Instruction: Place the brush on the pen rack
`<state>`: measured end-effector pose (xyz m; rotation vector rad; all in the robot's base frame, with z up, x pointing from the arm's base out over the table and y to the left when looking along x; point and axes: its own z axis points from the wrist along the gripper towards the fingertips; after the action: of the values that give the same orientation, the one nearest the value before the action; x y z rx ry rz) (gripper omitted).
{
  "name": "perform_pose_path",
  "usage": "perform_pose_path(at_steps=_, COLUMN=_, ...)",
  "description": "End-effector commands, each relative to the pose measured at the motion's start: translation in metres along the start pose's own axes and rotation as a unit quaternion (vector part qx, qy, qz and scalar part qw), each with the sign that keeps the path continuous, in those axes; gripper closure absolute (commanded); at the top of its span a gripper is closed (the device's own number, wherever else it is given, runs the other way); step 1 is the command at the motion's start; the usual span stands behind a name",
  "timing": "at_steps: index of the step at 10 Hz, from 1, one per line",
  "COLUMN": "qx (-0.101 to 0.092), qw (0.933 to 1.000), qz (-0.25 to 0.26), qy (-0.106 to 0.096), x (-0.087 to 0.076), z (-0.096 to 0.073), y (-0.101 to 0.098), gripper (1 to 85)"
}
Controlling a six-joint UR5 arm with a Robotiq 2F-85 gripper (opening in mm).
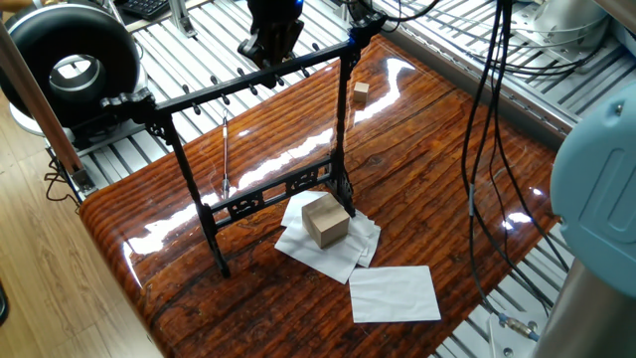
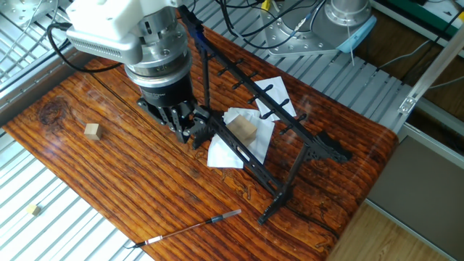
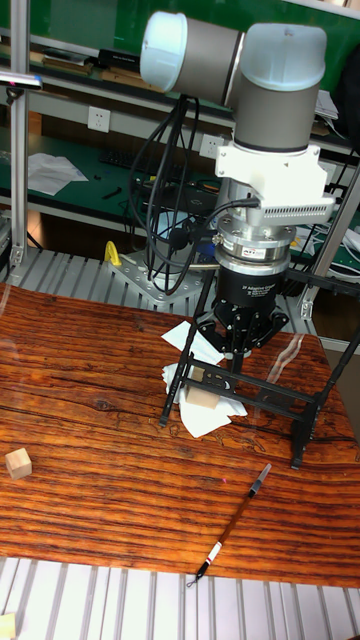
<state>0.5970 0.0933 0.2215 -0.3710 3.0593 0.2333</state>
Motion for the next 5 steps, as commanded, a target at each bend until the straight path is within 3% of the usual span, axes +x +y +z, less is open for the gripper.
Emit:
perform_pose_path(at_steps=1, qx=-0.004, qw=1.0, qz=0.006, qy=-0.005, x=-0.0026, z=-0.0014, y=0.0017, gripper=84.7)
perform_pose_path(at_steps=3, qx=-0.014, qw=0.9998, qz=0.006, qy=-0.012, x=-0.0063, z=-0.0016, y=0.0069, gripper=84.7)
perform_pose_path(at_steps=5, qx=-0.01, qw=0.9999, qz=0.005, qy=-0.013, x=-0.0066, z=-0.0016, y=0.0048, gripper=84.7)
